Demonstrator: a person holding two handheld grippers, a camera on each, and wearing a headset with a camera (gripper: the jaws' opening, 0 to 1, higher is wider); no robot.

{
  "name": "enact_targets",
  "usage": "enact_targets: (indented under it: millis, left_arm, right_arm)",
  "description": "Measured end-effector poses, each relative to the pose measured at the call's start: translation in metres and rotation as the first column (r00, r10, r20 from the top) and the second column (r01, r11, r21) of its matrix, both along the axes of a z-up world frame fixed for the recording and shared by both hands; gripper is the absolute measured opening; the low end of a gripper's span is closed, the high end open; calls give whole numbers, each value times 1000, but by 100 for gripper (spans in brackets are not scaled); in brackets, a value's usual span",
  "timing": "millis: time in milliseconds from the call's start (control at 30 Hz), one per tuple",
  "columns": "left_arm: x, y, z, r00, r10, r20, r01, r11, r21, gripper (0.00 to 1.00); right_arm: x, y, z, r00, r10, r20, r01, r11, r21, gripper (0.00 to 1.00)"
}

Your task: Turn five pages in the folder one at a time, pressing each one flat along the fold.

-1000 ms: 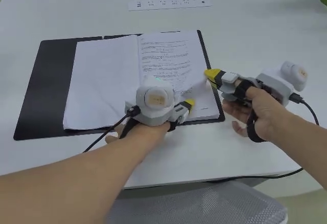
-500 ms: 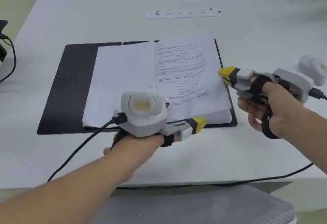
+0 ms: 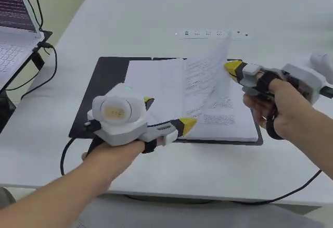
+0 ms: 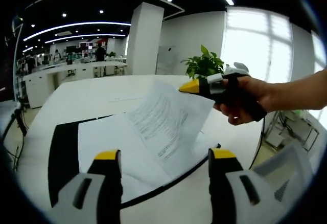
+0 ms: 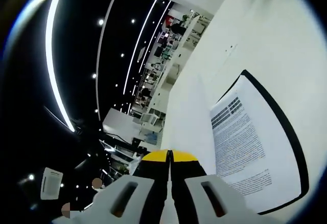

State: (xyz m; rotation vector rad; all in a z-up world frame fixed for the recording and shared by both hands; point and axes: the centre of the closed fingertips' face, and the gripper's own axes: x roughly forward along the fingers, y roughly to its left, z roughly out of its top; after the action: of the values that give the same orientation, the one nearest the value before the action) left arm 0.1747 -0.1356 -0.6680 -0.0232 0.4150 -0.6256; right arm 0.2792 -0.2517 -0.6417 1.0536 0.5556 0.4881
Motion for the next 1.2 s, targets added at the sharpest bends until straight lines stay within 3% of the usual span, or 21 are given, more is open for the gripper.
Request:
enact_targets:
  millis: [67,133,233,500,567,667,700,833,933,1033,1200]
  left_arm:
    - [-1,10,3,1000,-1,3,1,1000,15,69]
    - [0,23,9,1000,4,29,-4,999,31,69]
    - [1,44,15,999,13,42,-15,999,41,68]
    - [-1,83,17,999,36,41,-38,999,36,68]
    - [-2,89,15,999,36,38,-38,999,35,68]
    - [-3,101,12,999,41,34,-42,998,40,69]
    - [-3,104,11,999,41,32,-43,998,41,69]
    - [-5,117,4,999,51,15,-52,998,40,69]
    - [-7,124,-1,999,53,1,-53,998,39,68]
    - [-8,129,-3,998,59,-6,-59,998,35,68]
    - [-9,132,-6,998,68,-14,-67,998,22,68]
  right_arm:
    - [-1,15,6,1000,11,12,-11,1000,-2,0]
    - [-1,30,11,999,25,23,-25,1000,-10,0]
    - [-2,57,18,998,49,45,-47,998,-49,0]
    - [-7,119,17,991,111,68,-98,980,-174,0]
    - [-8,135,11,990,132,58,-116,969,-216,0]
    - [-9,157,0,986,160,44,-139,942,-306,0]
    - [-8,163,-1,987,158,42,-138,943,-304,0]
    - [-6,185,-19,984,179,16,-159,907,-391,0]
    - [-6,196,-30,982,191,-7,-175,888,-426,0]
    - [-5,204,-41,981,190,-35,-187,884,-428,0]
    - [-5,216,-63,975,209,-80,-222,863,-454,0]
